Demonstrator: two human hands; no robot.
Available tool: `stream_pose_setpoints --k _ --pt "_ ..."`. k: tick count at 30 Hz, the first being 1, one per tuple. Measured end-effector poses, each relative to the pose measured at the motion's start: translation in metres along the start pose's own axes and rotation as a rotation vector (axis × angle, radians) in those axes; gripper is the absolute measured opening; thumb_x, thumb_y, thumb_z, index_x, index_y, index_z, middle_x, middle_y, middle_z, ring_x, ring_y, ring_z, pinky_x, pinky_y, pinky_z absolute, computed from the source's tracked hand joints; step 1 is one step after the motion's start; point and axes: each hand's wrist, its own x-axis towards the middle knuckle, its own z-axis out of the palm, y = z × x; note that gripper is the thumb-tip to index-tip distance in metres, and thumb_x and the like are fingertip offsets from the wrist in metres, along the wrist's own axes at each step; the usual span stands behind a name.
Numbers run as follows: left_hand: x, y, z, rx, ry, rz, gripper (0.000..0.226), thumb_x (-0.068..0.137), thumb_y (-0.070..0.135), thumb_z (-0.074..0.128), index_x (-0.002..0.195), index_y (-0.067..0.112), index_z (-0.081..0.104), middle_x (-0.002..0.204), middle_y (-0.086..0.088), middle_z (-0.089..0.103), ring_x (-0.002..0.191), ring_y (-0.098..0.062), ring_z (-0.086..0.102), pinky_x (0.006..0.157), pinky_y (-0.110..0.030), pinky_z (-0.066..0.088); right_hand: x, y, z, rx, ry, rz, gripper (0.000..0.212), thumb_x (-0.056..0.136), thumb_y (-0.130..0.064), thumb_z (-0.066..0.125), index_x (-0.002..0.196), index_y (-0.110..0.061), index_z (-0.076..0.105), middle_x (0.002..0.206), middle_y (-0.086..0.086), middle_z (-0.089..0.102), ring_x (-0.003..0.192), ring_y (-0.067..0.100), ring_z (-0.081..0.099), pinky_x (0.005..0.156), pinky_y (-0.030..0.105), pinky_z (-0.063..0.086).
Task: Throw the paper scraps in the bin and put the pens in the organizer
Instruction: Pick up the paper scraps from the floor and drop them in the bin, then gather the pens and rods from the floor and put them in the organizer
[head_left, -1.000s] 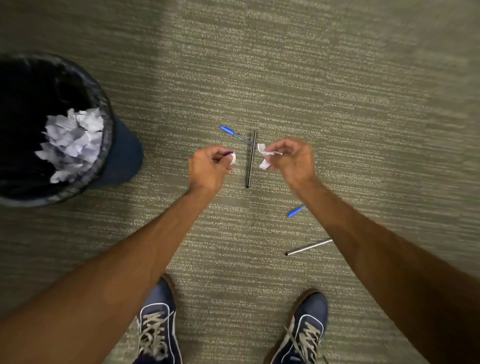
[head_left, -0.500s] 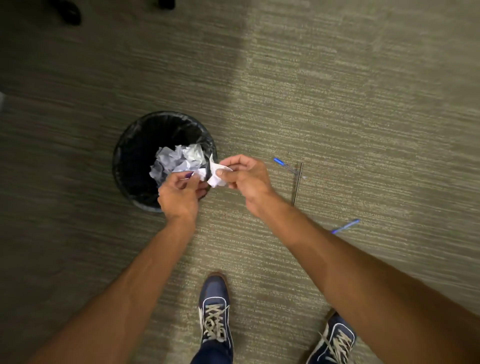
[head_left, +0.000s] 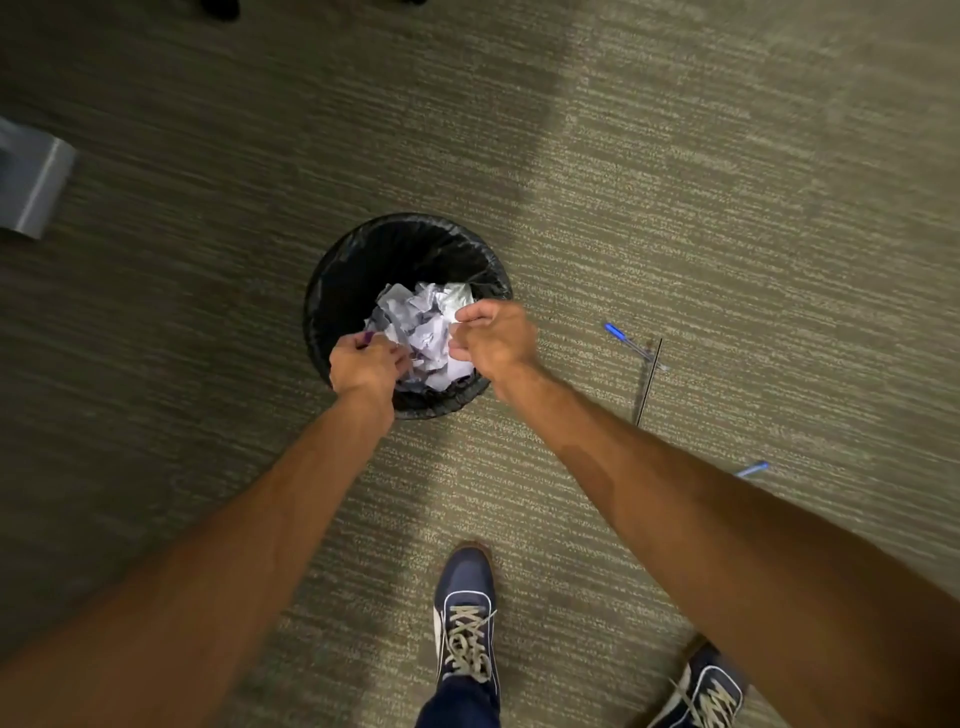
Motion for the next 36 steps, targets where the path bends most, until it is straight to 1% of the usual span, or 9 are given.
stream_pose_setpoints --k 3,7,11,14,16,22,29,32,36 --pt "0.003 0.000 -0.001 0.065 -0.016 0.025 0.013 0.103 0.006 0.050 0.113 0.013 0.054 0.090 -0.009 0.067 0.073 -0.017 0.067 0.067 -0.030 0.060 -0.001 0.001 -0.003 -0.015 -0.012 -0.026 0.019 0.091 0.006 0.060 0.104 -0.002 0.071 0.093 0.011 0.072 0.089 0.033 0.074 0.082 0.048 0.061" --pt "-0.016 0.000 -0.001 0.433 -0.046 0.245 0.023 0.101 0.017 0.053 0.121 0.015 0.064 0.113 -0.012 0.071 0.098 -0.027 0.071 0.089 -0.039 0.061 -0.013 0.005 -0.016 -0.061 -0.030 -0.111 0.023 0.093 0.002 0.060 0.112 -0.007 0.067 0.088 0.000 0.068 0.088 0.029 0.074 0.077 0.048 0.062" --pt "-0.063 -0.005 0.009 0.658 -0.086 0.633 0.024 0.097 0.010 0.055 0.117 0.010 0.068 0.107 -0.011 0.072 0.084 -0.012 0.062 0.067 0.003 0.040 -0.039 0.025 -0.045 -0.112 0.039 -0.234 0.022 0.093 0.001 0.060 0.111 -0.009 0.065 0.092 -0.005 0.065 0.085 0.026 0.072 0.069 0.038 0.063" --pt "-0.100 -0.014 0.026 0.681 -0.141 0.749 0.023 0.096 0.006 0.054 0.115 0.005 0.068 0.112 -0.014 0.071 0.091 -0.015 0.062 0.076 -0.012 0.042 -0.060 0.059 -0.081 -0.076 0.107 -0.221 0.024 0.092 0.003 0.060 0.114 -0.007 0.064 0.108 0.010 0.068 0.089 0.031 0.071 0.072 0.043 0.062" --pt "-0.119 -0.030 0.040 0.708 -0.209 0.773 0.022 0.097 0.004 0.054 0.115 0.003 0.067 0.110 -0.015 0.070 0.091 -0.017 0.063 0.076 -0.017 0.046 -0.073 0.090 -0.110 -0.054 0.183 -0.183 0.023 0.092 0.003 0.060 0.112 -0.007 0.065 0.109 0.013 0.069 0.089 0.031 0.070 0.073 0.044 0.061" --pt "-0.163 -0.117 0.081 0.870 -0.469 0.791 0.018 0.094 -0.001 0.057 0.105 0.007 0.070 0.104 -0.008 0.069 0.080 -0.012 0.059 0.068 0.007 0.035 -0.100 0.209 -0.204 0.046 0.390 -0.014 0.014 0.092 0.008 0.058 0.103 0.006 0.065 0.090 0.033 0.066 0.080 0.045 0.064 0.076 0.060 0.053" --pt "-0.189 -0.244 0.120 0.991 -0.719 0.673 0.017 0.095 0.002 0.059 0.102 0.014 0.069 0.106 0.000 0.070 0.084 -0.012 0.064 0.067 -0.007 0.043 -0.096 0.344 -0.296 0.051 0.526 0.293 0.019 0.090 -0.015 0.064 0.075 -0.025 0.062 0.075 0.007 0.068 0.072 0.033 0.066 0.075 0.049 0.058" --pt "-0.187 -0.288 0.138 0.995 -0.744 0.605 0.016 0.098 0.005 0.058 0.101 0.016 0.068 0.097 0.002 0.070 0.081 -0.016 0.067 0.063 -0.017 0.046 -0.072 0.391 -0.324 0.056 0.479 0.430 0.010 0.087 -0.028 0.064 0.078 -0.024 0.065 0.091 0.012 0.074 0.092 0.037 0.071 0.085 0.050 0.059" --pt "-0.176 -0.330 0.159 1.030 -0.732 0.510 0.014 0.100 0.008 0.057 0.108 0.016 0.066 0.101 -0.001 0.070 0.077 -0.024 0.072 0.045 -0.018 0.048 -0.036 0.430 -0.336 0.019 0.481 0.524 0.031 0.084 -0.044 0.066 0.083 -0.013 0.065 0.094 0.018 0.074 0.091 0.037 0.072 0.084 0.050 0.060"
